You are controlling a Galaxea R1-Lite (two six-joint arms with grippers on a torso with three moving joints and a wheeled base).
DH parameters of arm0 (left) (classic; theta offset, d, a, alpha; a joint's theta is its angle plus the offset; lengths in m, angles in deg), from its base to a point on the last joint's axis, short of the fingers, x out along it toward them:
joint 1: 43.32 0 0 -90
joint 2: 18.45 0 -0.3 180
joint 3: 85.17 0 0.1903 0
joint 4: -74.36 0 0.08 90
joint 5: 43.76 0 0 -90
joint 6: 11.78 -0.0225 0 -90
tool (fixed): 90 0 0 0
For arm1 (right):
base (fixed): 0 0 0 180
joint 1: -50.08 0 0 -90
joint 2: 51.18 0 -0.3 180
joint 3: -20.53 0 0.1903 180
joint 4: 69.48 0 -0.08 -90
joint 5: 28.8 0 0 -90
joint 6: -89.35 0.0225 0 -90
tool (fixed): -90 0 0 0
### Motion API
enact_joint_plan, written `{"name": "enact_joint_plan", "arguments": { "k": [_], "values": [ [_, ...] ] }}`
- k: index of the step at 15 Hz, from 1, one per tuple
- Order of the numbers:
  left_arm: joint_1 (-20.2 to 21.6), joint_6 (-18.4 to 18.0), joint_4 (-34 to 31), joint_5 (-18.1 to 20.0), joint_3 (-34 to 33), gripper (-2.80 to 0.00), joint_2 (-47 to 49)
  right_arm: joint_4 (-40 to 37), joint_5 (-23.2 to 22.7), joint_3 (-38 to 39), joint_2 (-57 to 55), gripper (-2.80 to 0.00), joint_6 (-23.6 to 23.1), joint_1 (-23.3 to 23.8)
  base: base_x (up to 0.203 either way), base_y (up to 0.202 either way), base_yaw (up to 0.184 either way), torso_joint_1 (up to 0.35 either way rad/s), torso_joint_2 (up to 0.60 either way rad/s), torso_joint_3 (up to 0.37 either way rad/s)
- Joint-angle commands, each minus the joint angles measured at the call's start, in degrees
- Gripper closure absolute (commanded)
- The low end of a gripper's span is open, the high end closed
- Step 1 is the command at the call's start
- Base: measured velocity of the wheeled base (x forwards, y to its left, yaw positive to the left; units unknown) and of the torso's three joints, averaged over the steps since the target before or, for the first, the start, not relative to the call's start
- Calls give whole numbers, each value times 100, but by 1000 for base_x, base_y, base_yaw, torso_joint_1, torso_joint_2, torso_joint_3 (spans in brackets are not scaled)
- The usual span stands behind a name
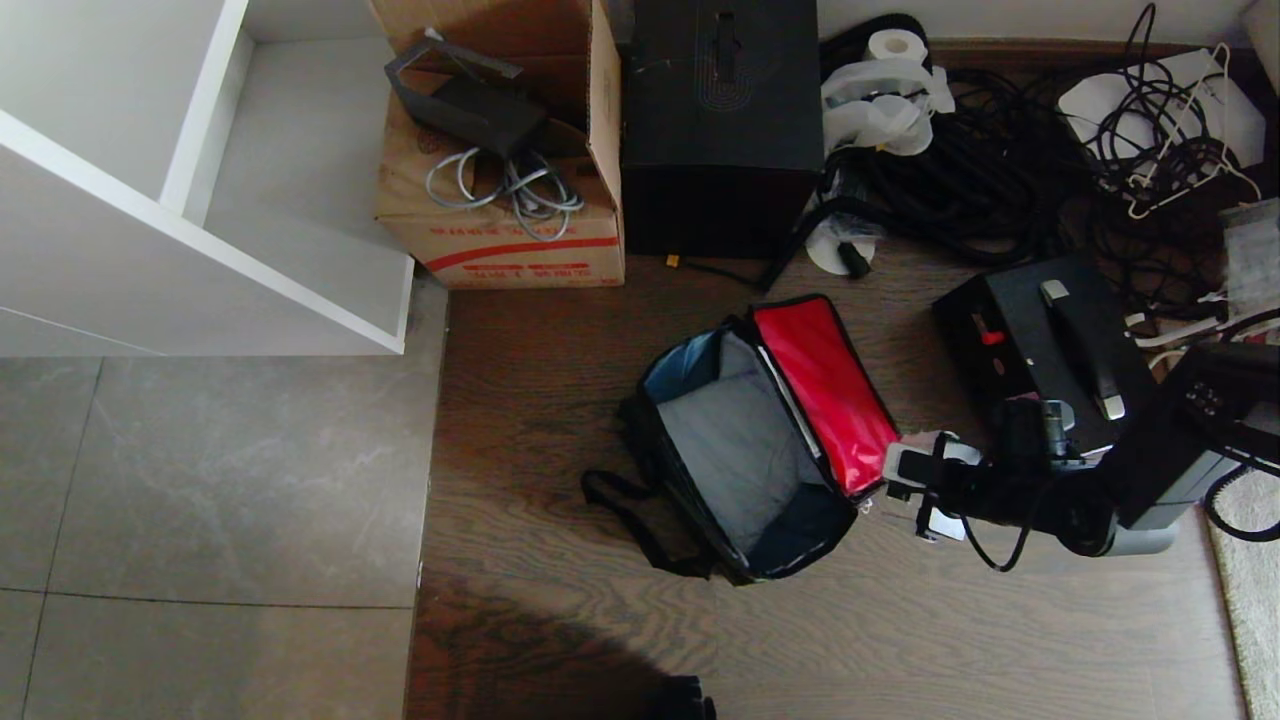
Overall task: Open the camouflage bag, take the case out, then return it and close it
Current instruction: Grip the handle again
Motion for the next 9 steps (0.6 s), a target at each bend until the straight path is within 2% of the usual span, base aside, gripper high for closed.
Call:
{"name": "enact_joint_plan", "arguments": {
  "k": [1,3,6,7,9],
  "values": [
    [0,3,2,-2,-53,0,-2,127,0,-144,-207,-280,51,-27,0,0,0,0,0,0],
    [0,11,2,-2,-53,0,-2,302,196,-423,-371,-280,653,-249,0,0,0,0,0,0],
    [0,5,2,-2,-53,0,-2,675,516,-515,-514,-280,1115,-455,0,0,0,0,0,0],
    [0,12,2,-2,-53,0,-2,962,700,-655,-622,-280,1412,-567,0,0,0,0,0,0],
    [0,12,2,-2,-53,0,-2,992,730,-670,-635,-280,1442,-582,0,0,0,0,0,0]
  ]
}}
